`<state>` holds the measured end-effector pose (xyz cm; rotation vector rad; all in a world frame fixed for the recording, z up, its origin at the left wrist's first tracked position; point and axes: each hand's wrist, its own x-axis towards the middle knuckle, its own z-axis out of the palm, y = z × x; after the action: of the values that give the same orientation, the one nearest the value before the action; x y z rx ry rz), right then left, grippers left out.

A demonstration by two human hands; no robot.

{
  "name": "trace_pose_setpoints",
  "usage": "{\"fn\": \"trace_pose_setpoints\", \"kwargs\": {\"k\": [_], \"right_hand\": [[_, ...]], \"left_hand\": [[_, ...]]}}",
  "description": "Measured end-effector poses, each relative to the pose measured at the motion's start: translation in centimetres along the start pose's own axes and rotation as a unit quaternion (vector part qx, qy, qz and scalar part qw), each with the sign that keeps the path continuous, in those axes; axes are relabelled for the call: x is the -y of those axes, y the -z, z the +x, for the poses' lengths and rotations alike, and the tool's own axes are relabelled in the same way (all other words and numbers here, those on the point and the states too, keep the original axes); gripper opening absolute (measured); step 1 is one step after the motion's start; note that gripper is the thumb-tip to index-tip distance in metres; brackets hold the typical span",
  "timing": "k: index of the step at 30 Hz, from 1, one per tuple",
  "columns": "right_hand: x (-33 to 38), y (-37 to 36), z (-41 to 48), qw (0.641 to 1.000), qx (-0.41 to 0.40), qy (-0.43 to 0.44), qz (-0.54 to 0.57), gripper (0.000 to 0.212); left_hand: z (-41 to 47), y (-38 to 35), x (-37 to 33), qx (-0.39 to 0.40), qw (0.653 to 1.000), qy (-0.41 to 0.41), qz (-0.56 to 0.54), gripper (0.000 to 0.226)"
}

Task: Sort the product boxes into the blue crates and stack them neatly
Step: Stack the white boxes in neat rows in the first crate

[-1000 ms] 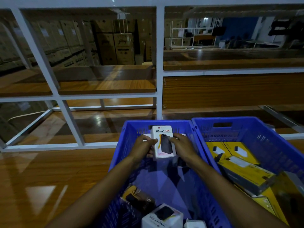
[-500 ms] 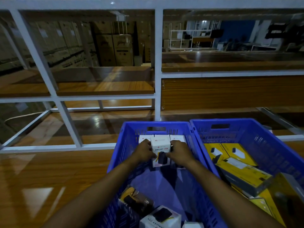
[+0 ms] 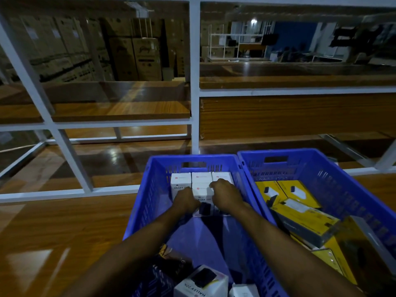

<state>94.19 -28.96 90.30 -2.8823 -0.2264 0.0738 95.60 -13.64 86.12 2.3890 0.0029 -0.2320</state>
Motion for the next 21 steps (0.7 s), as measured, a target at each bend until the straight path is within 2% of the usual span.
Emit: {"fn": "trace_pose_setpoints", "kwargs": {"k": [6,12,16,21], "right_hand": [[0.0,-0.3,-0.2,0.998,0.018,0.032,-0.060,0.024],[-0.1,-0.4,-0.5,0.997,0.018,0.037,-0.062,0.030],[0.1,-0.4,-0.8,0.999,0.012,0.031,-0.041,0.033],[0.9,-0.3,-1.7,1.000,-0.005,0.029,-0.006,0.045]], "left_hand": [[0.2,-0.7,0.2,-0.001,1.000,0.009,-0.030,0.034],[0.8,-1.1,0.7,-0.003,0.996,0.037,-0.079,0.029],[0.3,0.6,-0.4,0.077,0.986,0.095,-0.111,0.009],[-0.3,3.3,-0.8,0.112,0.990,0.057,0.066,0.030]]}}
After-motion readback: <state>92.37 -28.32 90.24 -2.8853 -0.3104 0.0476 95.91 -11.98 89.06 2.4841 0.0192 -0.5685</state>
